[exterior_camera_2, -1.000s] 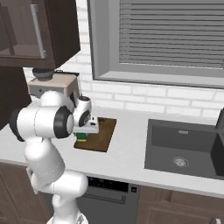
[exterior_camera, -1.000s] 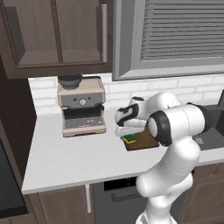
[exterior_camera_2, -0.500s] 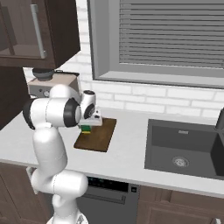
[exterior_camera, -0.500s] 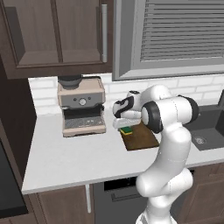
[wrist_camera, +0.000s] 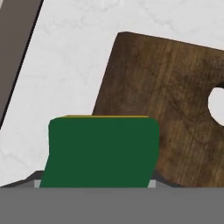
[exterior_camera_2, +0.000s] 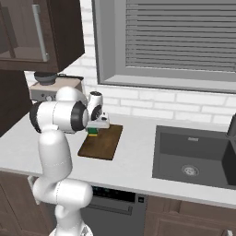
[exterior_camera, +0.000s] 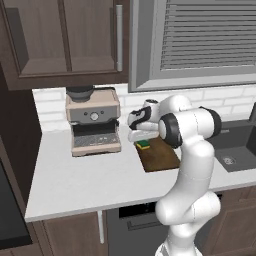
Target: Pick up the sponge from the counter and clean the cutting board by briefly scrubbing or pressing down on the cutting board. Once finished, release the sponge.
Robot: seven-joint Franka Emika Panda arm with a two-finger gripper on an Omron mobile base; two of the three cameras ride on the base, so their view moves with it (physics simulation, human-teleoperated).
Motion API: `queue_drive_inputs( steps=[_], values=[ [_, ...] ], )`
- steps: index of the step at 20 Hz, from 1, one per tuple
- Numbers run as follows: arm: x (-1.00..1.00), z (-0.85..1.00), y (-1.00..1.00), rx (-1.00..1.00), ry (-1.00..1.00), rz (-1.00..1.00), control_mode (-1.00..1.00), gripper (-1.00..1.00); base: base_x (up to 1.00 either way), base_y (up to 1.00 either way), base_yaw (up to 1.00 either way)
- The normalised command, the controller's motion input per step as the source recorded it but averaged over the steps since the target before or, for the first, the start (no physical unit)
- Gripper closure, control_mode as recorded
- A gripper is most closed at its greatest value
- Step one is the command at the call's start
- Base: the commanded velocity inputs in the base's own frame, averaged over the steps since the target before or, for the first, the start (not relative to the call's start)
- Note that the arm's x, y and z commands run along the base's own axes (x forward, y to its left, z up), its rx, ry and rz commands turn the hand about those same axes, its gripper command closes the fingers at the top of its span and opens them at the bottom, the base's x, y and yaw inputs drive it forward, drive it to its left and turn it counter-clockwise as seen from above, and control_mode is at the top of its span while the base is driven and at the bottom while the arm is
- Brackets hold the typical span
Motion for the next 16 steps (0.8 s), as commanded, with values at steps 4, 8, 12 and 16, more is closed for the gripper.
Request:
queue_drive_inputs(
  steps=[4,8,12,16],
  values=[
    [0.2,0.0,0.0,-0.02,0.0,0.0,-1.0,1.0,0.0,0.0,0.0],
    [0.43,0.0,0.0,-0.01,0.0,0.0,-1.0,1.0,0.0,0.0,0.0],
    [0.51,0.0,0.0,0.0,0.0,0.0,-1.0,1.0,0.0,0.0,0.0],
    [0.35,0.0,-0.03,0.0,0.0,0.0,-1.0,1.0,0.0,0.0,0.0]
  ],
)
